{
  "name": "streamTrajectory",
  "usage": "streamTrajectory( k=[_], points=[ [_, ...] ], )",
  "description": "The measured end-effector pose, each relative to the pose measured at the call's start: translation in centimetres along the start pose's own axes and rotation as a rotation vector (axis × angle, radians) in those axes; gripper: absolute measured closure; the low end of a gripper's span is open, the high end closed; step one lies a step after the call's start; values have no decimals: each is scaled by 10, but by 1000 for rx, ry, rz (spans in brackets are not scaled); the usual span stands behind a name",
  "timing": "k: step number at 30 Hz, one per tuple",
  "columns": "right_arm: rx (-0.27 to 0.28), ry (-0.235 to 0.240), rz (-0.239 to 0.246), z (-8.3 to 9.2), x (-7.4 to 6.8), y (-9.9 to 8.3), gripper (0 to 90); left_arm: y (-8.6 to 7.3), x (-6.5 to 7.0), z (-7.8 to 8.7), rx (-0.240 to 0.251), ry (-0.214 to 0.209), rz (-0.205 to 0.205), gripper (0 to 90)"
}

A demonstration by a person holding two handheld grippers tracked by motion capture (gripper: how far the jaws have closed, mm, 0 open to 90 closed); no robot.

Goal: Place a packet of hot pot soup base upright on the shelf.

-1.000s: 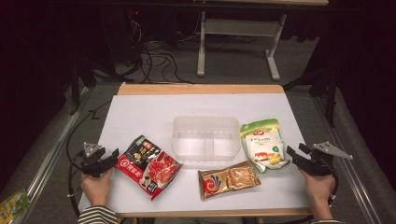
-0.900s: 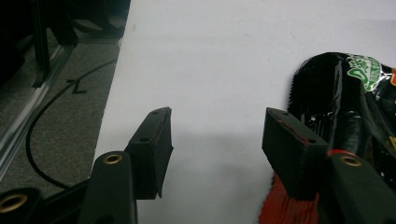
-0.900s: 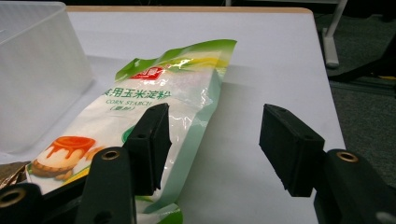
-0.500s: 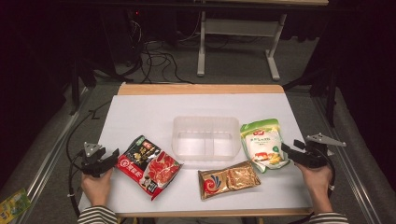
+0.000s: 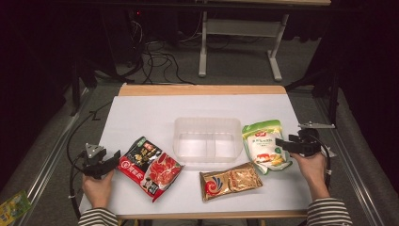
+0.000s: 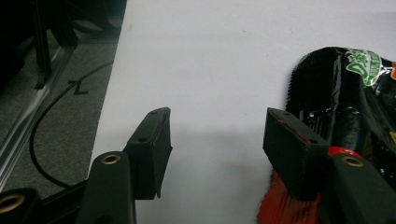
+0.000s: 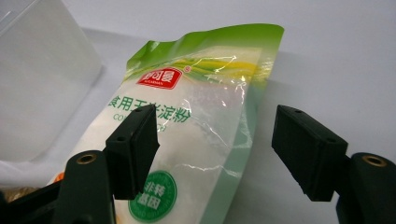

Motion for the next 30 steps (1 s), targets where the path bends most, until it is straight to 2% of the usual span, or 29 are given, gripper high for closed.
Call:
streamTrajectory(
  k=[6, 11, 12, 16, 17, 19, 25, 30],
  points=[
    [-56, 19, 0, -14, -1, 0, 288, 0, 1, 0, 5, -1, -7, 411],
    [-94, 58, -36, -25, 1, -1, 255, 0, 1, 0, 1, 1, -14, 404],
    [-116, 70, -43, -29, 1, -3, 253, 0, 1, 0, 1, 0, -15, 403],
    [-124, 96, -42, -34, -3, -4, 265, 0, 1, 0, 1, 3, -17, 403],
    [-132, 117, -57, -37, -4, -6, 270, 0, 1, 0, 0, 4, -17, 404],
    [-132, 118, -59, -37, -3, -6, 276, 0, 1, 0, -1, 4, -17, 404],
    [-161, 172, -59, -40, -10, -9, 325, 0, 2, 0, 2, 8, -20, 405],
    [-184, 214, -15, -40, -21, -12, 460, 0, 2, -1, -6, 14, -26, 407]
  ],
)
Point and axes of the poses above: each handheld gripper's, and its own axes: z roughly backward along the jaws, y roughly out of its top, x roughly to its right, the point moved 8 cm from there along -z, roughly forward along the jaws, and after that the axes turned 3 degrees about x, right-handed, at the moved point
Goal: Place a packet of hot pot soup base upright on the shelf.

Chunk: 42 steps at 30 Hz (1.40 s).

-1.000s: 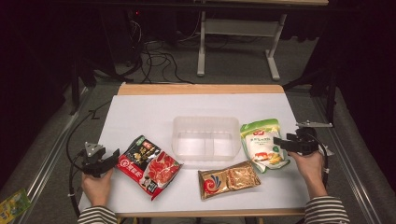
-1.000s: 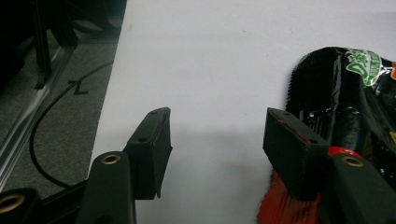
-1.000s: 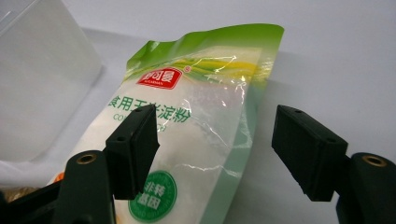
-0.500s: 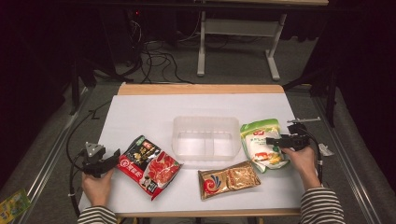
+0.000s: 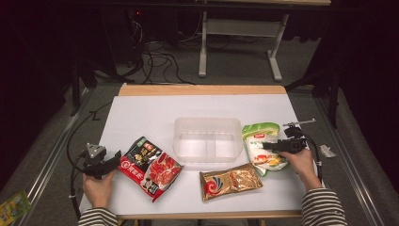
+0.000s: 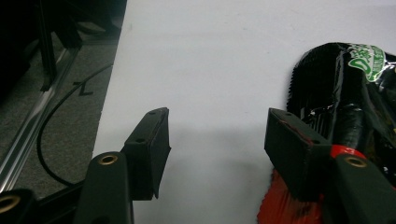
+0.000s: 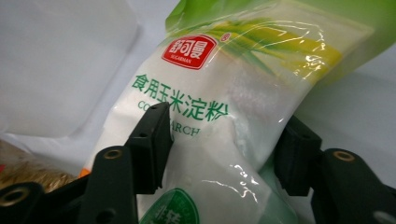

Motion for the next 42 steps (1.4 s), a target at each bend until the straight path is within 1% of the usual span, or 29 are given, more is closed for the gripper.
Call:
streamTrajectory(
  k=[1, 2, 4, 5, 6, 7, 8, 9, 11, 15, 16, 18, 19, 20, 21, 23, 26, 27, 28, 29, 31, 32, 33, 34, 37, 38, 39, 41, 42],
  points=[
    [0, 0, 0, 0, 0, 0, 460, 0, 0, 0, 0, 0, 0, 407],
    [-7, -5, 11, 0, -1, 0, 467, 0, 0, 0, 2, 0, 2, 407],
    [-13, 3, 24, 0, -3, 0, 501, 0, 0, 0, 4, 5, 0, 407],
    [-13, 3, 24, 0, -3, 0, 501, 0, 0, 0, 4, 5, 0, 407],
    [-13, 8, 29, 0, -4, -1, 516, 0, 0, 0, 1, 5, -2, 407],
    [-17, 22, 38, 0, -6, -1, 558, 0, 0, 0, -2, 4, -2, 407],
    [-18, 24, 47, 0, -7, 0, 575, 0, 0, 0, -2, 4, -2, 406],
    [-18, 24, 47, 0, -7, 0, 575, 0, 0, 0, 1, 5, 0, 406],
    [-22, 30, 61, 1, -8, 0, 616, 0, 0, 0, 3, 6, 0, 406],
    [-12, 25, 90, 2, -13, 2, 696, 0, 0, 0, -2, 6, -1, 406],
    [-5, 10, 111, 3, -16, 2, 709, 0, 0, 0, -3, 7, 1, 405],
    [16, 5, 118, 5, -18, 3, 761, 0, -1, 0, 2, 9, 5, 405],
    [16, 5, 118, 5, -18, 3, 761, 0, -1, 0, 2, 9, 5, 405],
    [43, -6, 127, 6, -20, 2, 777, 0, -1, 0, 1, 10, 2, 405],
    [43, -6, 127, 6, -20, 2, 777, 0, 0, 0, -2, 9, 1, 405],
    [61, -14, 133, 8, -20, 1, 793, 0, -1, 0, -6, 5, 5, 404],
    [91, -27, 143, 12, -22, 1, 817, 0, -1, 0, 0, 6, 7, 401],
    [91, -27, 143, 12, -22, 1, 817, 0, 0, 0, 1, 5, 5, 401],
    [109, -33, 143, 15, -24, 2, 821, 0, 0, 0, -2, 5, 1, 401],
    [109, -33, 143, 15, -24, 2, 821, 0, 0, 0, -2, 5, 1, 401],
    [130, -53, 152, 20, -26, 4, 825, 0, -1, 0, -6, 3, 6, 400],
    [130, -53, 152, 20, -26, 4, 825, 0, -1, 0, -2, 4, 10, 400],
    [135, -57, 149, 22, -26, 5, 826, 0, -1, 0, -2, 3, 9, 400],
    [142, -67, 159, 25, -25, 5, 828, 0, 0, 0, 2, 4, 6, 400],
    [149, -86, 165, 30, -24, 5, 829, 0, -1, 0, 2, 2, 8, 399],
    [158, -93, 161, 32, -24, 6, 829, 0, -1, 0, 0, 0, 9, 399],
    [164, -97, 167, 35, -24, 6, 829, 0, -1, 0, 0, 0, 7, 399],
    [174, -105, 166, 38, -25, 7, 829, 0, 0, 0, 2, 1, 5, 400],
    [182, -112, 175, 40, -26, 8, 829, 0, 0, 0, 2, 2, 5, 400]
  ],
)
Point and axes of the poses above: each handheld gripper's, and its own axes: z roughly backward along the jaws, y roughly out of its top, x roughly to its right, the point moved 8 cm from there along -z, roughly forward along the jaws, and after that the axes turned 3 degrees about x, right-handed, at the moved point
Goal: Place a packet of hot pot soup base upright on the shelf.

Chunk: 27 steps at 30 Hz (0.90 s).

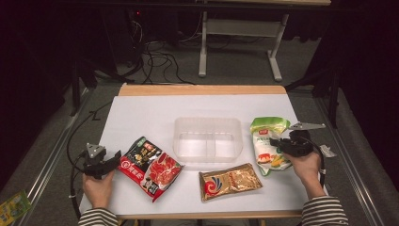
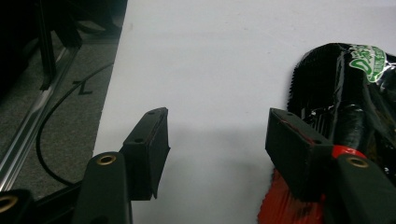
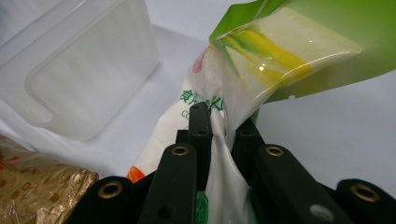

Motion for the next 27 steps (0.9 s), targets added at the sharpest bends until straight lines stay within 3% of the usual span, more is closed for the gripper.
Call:
streamTrajectory(
  k=[2, 11, 27],
  points=[
    [18, -15, 31, 7, -4, 6, 829, 0, 0, 0, -2, 0, 2, 400],
    [74, -27, 68, 19, -16, 17, 829, 0, 0, 0, 3, -2, 3, 399],
    [167, 5, 107, 41, -41, 39, 829, 0, -1, 0, -7, -6, 5, 402]
  ],
)
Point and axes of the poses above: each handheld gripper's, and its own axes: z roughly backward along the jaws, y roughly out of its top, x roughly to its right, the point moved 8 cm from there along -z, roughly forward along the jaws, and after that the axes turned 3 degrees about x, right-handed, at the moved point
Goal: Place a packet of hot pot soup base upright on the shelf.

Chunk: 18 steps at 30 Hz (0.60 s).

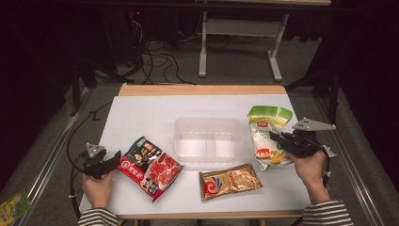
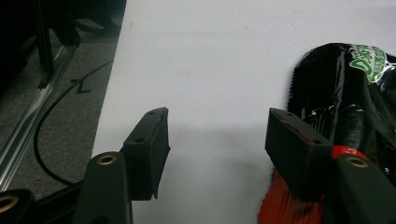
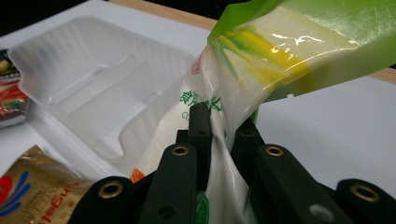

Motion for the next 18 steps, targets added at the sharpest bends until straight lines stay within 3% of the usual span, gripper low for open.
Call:
streamTrajectory(
  k=[1, 18],
  points=[
    [12, 11, -18, 1, -3, 3, 829, 0, 0, 0, 0, 0, 1, 402],
    [64, 42, 21, -1, -30, 27, 829, 0, 0, 0, 0, -1, 3, 400]
  ],
)
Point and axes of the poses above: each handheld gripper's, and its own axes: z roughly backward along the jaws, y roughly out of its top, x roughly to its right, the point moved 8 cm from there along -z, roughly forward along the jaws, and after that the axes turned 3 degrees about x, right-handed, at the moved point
